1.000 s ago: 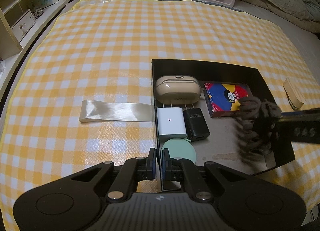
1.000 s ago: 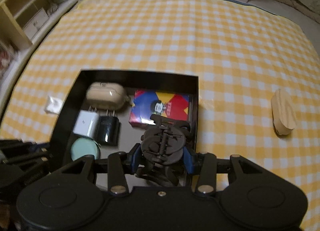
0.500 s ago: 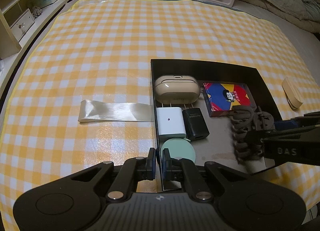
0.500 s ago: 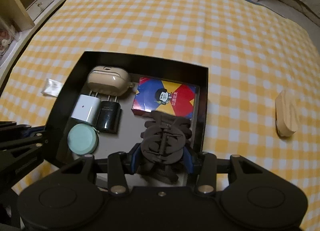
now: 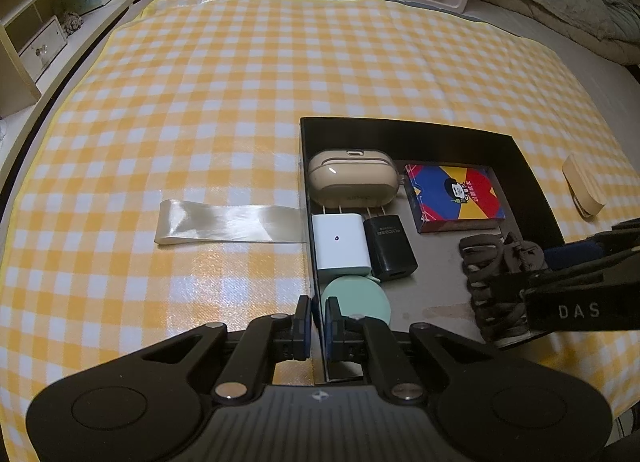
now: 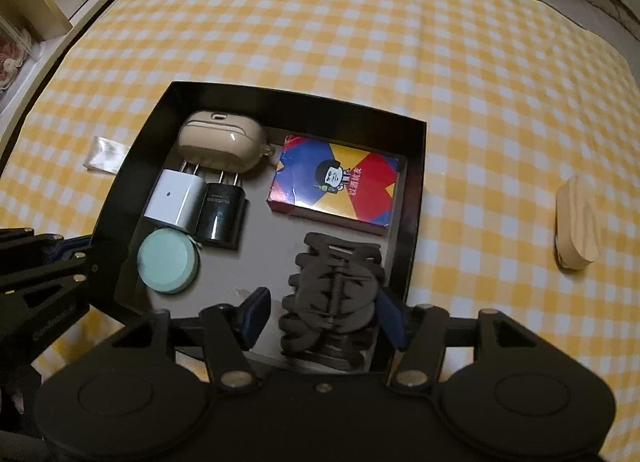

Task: Organize rigid objects
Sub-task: 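Carry the black cable into the black box and release it, then move the right gripper to the wooden oval case and grasp it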

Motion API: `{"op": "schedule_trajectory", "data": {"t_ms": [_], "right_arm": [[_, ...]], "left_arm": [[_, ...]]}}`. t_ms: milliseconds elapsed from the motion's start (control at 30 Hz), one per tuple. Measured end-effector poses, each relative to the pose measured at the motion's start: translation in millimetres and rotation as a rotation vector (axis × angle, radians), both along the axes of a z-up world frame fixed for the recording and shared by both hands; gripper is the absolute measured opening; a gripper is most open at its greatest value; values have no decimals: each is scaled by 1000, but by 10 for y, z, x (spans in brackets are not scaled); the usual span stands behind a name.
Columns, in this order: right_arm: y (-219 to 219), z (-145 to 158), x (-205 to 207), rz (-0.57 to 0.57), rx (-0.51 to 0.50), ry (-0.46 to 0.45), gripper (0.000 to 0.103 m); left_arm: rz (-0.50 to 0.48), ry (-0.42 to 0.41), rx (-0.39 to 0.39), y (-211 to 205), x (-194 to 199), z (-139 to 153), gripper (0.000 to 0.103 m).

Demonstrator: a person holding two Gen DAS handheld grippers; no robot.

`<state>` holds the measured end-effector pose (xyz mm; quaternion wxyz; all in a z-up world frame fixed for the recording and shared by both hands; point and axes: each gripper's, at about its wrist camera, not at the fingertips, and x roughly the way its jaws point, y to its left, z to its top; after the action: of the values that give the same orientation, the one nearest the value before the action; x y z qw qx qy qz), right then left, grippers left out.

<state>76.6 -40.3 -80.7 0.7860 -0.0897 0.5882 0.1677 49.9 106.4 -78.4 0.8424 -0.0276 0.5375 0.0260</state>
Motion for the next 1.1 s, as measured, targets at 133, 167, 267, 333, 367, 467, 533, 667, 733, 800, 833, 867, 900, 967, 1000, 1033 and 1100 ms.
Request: {"op": "schedule_trajectory", "data": {"t_ms": [133, 167, 267, 333, 367, 467, 533, 667, 733, 800, 833, 867, 900, 967, 1000, 1033, 1100], "right_arm": [[-56, 83, -2, 10, 16, -19, 61], [-70, 114, -8, 11, 22, -25, 61], [-112, 234, -40, 14, 42, -53, 66], [-156, 334, -64, 20, 56, -89, 70], [-183, 383, -72, 20, 64, -104, 72], [-312, 528, -90, 13, 109, -131, 78], [-397, 602, -103, 11, 140, -148, 87], [-556, 709, -151, 9, 178, -196, 97], [-626, 739, -174, 17, 201, -212, 101], [-691, 766, -196, 32, 219, -221, 103], [-723, 779, -209, 36, 224, -229, 103], [-748, 785, -224, 42, 230, -241, 103], [-771, 792, -240, 51, 234, -256, 103], [-819, 817, -261, 62, 247, -280, 103], [-854, 832, -264, 59, 255, -294, 103], [-888, 850, -257, 55, 260, -306, 103], [-984, 893, -232, 41, 265, -342, 103]], "left_arm": [[-1, -1, 0, 1, 2, 1, 6], [0, 0, 0, 0, 2, -1, 6], [0, 0, 1, -1, 2, -2, 6], [0, 0, 1, 3, 4, -4, 6], [0, 0, 1, 3, 4, -4, 6], [1, 0, 0, 0, 8, -5, 6], [1, 1, 0, -2, 5, -5, 6], [1, 0, 1, 1, 4, -6, 6], [1, 1, 1, 1, 5, -6, 6], [2, 1, 2, -2, 5, -7, 6], [1, 1, 4, -2, 6, -8, 6], [0, 1, 5, 0, 4, -10, 6], [1, 1, 4, 1, 3, -11, 6], [1, 1, 4, 0, 4, -12, 6], [1, 1, 4, 0, 4, -12, 6], [1, 1, 4, -1, 5, -12, 6], [1, 1, 5, -4, 5, -14, 6]]}}
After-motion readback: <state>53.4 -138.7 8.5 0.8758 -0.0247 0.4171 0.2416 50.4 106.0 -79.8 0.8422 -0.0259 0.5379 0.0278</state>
